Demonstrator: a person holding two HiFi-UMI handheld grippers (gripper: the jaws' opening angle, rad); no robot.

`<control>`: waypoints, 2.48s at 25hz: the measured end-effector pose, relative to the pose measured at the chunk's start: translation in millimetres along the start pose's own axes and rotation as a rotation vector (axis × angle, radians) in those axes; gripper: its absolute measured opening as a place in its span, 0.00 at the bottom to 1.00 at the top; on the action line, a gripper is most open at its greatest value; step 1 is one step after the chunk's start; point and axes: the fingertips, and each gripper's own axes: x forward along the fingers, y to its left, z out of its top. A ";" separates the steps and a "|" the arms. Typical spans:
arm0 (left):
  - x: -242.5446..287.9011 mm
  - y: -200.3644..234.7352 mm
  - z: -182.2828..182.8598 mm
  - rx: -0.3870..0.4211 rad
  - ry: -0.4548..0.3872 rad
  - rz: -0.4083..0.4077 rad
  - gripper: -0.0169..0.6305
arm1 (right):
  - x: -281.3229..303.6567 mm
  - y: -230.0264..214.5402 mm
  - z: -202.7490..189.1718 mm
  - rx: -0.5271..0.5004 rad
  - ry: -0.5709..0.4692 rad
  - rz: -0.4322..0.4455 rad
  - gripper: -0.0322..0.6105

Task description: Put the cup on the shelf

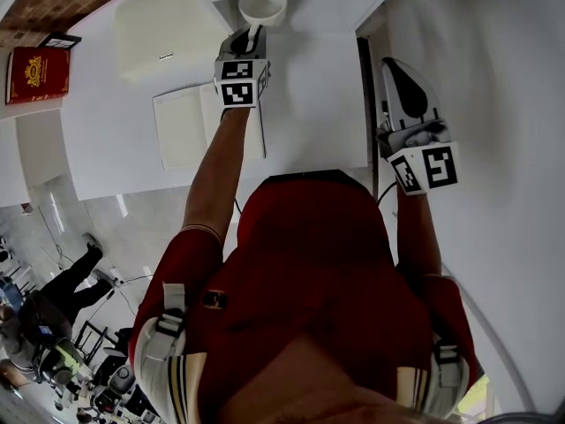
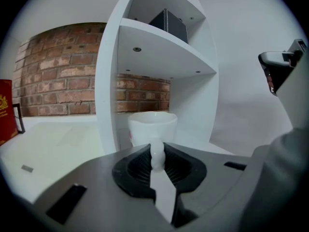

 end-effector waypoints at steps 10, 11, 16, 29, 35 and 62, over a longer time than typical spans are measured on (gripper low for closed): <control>5.5 4.4 -7.2 -0.002 0.018 0.012 0.10 | -2.9 1.5 -2.5 0.000 0.011 -0.002 0.05; 6.3 4.4 -7.8 -0.001 0.019 0.013 0.10 | -2.9 1.6 -2.9 0.000 0.012 -0.001 0.05; 9.3 4.8 -10.3 0.003 0.026 0.013 0.10 | -4.1 1.3 -3.3 -0.001 0.014 -0.001 0.04; 10.0 -0.1 -18.1 0.014 0.072 0.002 0.10 | -8.6 3.3 -2.5 0.004 0.013 -0.002 0.05; 9.9 -4.8 -20.5 0.018 0.075 -0.020 0.12 | -11.2 2.8 -3.5 0.005 0.010 -0.005 0.04; -76.3 -18.2 33.4 0.018 -0.100 0.007 0.24 | -8.9 27.7 4.9 0.024 -0.050 0.082 0.05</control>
